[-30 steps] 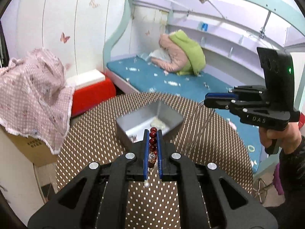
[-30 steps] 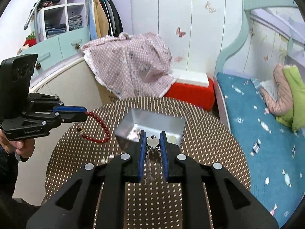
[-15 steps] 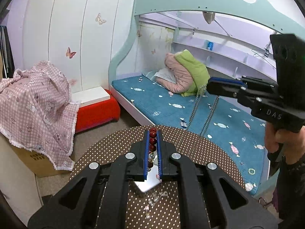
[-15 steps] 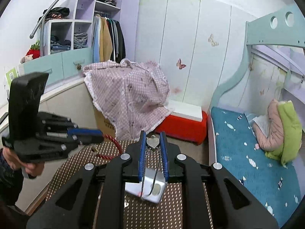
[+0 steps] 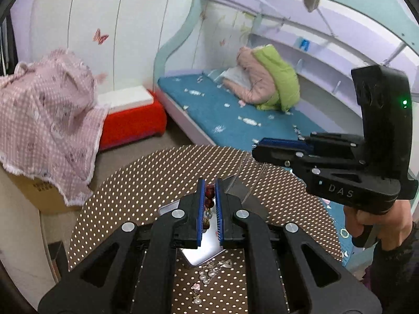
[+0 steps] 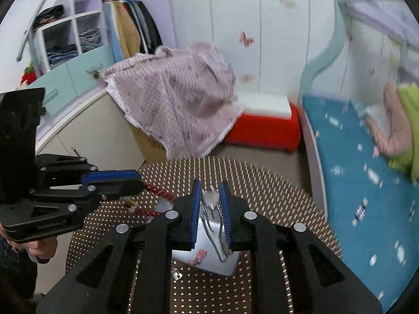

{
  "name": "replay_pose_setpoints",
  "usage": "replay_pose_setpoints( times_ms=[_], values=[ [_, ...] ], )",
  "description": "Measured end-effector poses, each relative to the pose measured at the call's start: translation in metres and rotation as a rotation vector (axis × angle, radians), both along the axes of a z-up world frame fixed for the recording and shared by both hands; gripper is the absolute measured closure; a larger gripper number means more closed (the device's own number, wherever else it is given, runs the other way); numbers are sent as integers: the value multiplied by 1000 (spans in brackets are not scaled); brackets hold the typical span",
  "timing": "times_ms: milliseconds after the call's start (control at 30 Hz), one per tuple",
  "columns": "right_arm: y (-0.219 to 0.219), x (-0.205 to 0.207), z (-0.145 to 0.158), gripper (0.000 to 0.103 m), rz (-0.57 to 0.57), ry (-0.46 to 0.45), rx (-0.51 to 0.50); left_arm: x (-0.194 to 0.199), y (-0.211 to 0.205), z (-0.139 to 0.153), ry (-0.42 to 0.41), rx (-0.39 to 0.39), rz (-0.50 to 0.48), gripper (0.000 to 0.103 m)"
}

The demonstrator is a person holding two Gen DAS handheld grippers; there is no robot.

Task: Organize jewelry
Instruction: 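Carry the bracelet and chain over the grey box and open both tools to drop them, then withdraw both tools from the box toward the remaining pearl charms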

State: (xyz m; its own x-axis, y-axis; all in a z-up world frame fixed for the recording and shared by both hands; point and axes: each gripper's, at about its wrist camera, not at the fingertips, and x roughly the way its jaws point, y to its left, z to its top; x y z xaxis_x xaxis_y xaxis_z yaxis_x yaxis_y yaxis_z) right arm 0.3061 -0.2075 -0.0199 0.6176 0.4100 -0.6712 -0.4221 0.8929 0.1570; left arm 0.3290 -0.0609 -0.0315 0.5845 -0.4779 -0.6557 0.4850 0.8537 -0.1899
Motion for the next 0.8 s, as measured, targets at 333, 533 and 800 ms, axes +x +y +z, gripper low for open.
replay_pose_setpoints(
  times_ms=[333,533,800],
  values=[
    [-18,-15,-8,7,-111,-22,38,-18,26,2,-109,30,175,6],
    [-22,-31,-3,7,-164,-69,66,-50,29,15,-214,95,273,5],
    [-21,-67,22,7,-178,-159,90,-90,36,32,-281,112,332,5]
  ],
)
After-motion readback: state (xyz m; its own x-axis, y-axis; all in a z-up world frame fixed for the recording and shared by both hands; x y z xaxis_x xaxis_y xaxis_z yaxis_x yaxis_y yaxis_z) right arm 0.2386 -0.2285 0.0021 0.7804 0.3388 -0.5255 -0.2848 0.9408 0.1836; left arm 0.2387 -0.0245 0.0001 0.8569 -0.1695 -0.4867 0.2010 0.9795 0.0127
